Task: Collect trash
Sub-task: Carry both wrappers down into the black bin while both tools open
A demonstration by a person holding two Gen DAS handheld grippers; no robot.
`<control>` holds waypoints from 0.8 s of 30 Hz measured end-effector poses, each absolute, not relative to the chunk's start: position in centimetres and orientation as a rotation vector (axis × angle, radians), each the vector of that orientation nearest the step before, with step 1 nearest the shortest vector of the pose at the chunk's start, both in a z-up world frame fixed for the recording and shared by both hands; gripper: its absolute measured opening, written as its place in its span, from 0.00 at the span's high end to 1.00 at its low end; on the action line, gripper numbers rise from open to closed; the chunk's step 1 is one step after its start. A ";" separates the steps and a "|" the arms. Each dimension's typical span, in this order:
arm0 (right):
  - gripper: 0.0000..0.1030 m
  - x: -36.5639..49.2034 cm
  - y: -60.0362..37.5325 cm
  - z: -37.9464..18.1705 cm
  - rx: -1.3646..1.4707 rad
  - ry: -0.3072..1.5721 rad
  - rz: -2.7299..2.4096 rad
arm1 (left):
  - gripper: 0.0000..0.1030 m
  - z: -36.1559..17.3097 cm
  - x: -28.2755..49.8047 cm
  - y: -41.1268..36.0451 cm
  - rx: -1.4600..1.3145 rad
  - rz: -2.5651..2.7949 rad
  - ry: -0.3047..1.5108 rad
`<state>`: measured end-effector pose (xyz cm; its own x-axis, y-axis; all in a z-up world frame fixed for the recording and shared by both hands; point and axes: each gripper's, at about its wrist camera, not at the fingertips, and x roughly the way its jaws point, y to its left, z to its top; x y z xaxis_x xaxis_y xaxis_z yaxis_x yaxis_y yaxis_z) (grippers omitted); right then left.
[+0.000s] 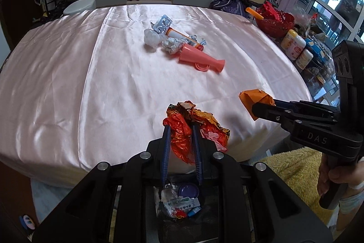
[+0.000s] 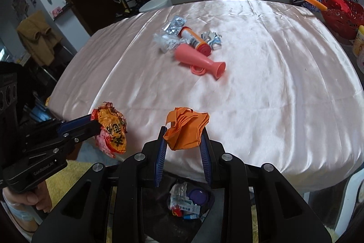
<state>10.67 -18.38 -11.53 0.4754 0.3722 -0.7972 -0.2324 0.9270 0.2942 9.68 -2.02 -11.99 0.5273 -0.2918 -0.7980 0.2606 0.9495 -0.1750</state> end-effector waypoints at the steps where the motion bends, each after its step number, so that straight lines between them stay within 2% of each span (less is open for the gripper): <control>1: 0.72 10.0 -18.2 -11.7 0.149 1.015 0.376 | 0.83 -12.1 8.9 -2.0 -0.031 -0.328 0.961; 12: 0.72 4.1 -17.0 -16.7 0.186 1.120 0.407 | 0.83 -17.8 3.1 -1.9 -0.057 -0.323 1.072; 24: 0.70 1.6 -15.8 -21.3 0.157 1.214 0.373 | 0.83 -24.2 -0.3 -2.0 -0.031 -0.308 1.205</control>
